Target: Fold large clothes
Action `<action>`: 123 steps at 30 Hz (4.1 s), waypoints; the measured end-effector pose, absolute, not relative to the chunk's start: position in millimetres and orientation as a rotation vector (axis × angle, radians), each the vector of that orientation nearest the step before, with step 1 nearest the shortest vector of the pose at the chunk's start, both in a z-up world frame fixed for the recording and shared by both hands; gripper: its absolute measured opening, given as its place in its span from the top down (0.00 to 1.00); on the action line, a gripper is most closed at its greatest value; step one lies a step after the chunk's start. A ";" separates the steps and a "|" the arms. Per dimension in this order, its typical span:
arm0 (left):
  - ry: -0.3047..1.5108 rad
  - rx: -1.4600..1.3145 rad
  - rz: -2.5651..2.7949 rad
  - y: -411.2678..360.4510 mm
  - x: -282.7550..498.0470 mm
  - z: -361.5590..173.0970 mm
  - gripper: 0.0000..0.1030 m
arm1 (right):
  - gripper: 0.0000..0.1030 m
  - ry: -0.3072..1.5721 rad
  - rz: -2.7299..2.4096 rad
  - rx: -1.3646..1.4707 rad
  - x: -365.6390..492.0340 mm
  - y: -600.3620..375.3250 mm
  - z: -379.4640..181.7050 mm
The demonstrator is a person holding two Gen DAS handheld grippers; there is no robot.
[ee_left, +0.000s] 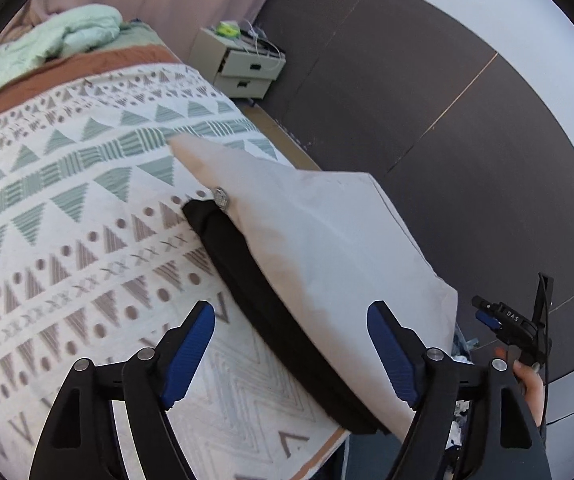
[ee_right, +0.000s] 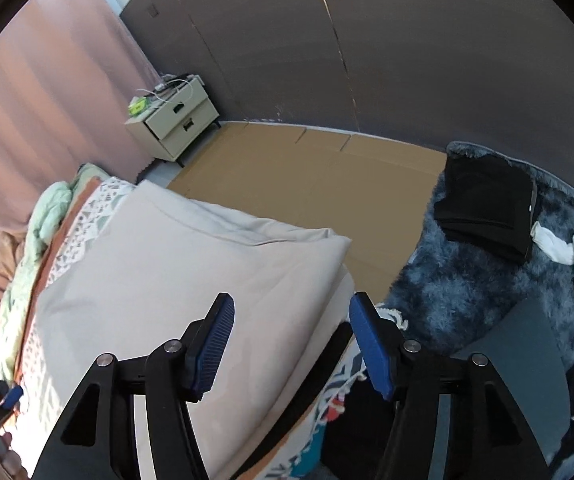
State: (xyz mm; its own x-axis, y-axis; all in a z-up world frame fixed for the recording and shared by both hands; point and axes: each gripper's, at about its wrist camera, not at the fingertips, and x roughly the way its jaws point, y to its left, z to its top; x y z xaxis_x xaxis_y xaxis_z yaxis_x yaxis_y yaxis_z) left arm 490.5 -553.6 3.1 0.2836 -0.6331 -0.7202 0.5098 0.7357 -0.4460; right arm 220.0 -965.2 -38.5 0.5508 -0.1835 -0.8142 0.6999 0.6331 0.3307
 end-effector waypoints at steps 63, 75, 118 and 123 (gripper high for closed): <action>0.527 -0.117 -0.332 -113.2 95.9 87.4 0.05 | 0.01 0.561 -0.119 0.343 -27.2 -549.5 57.6; 0.436 -0.020 -0.248 -99.7 34.6 72.3 0.04 | 0.01 0.555 -0.055 0.257 -59.6 -527.0 54.4; 0.408 -0.060 -0.169 -103.6 -8.5 59.6 0.00 | 0.01 0.558 -0.009 0.297 -61.3 -502.4 30.5; 0.412 -0.051 -0.165 -103.1 -9.7 58.7 0.00 | 0.01 0.559 -0.010 0.296 -60.2 -502.7 30.3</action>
State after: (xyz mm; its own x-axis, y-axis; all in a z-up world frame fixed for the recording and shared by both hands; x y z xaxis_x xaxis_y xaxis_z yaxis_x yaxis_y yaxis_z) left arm -9.7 -103.1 58.7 0.9030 -0.1702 -0.3944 0.1495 0.9853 -0.0828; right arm -60.2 -502.7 30.3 0.8491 0.0709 -0.5234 0.0891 0.9575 0.2743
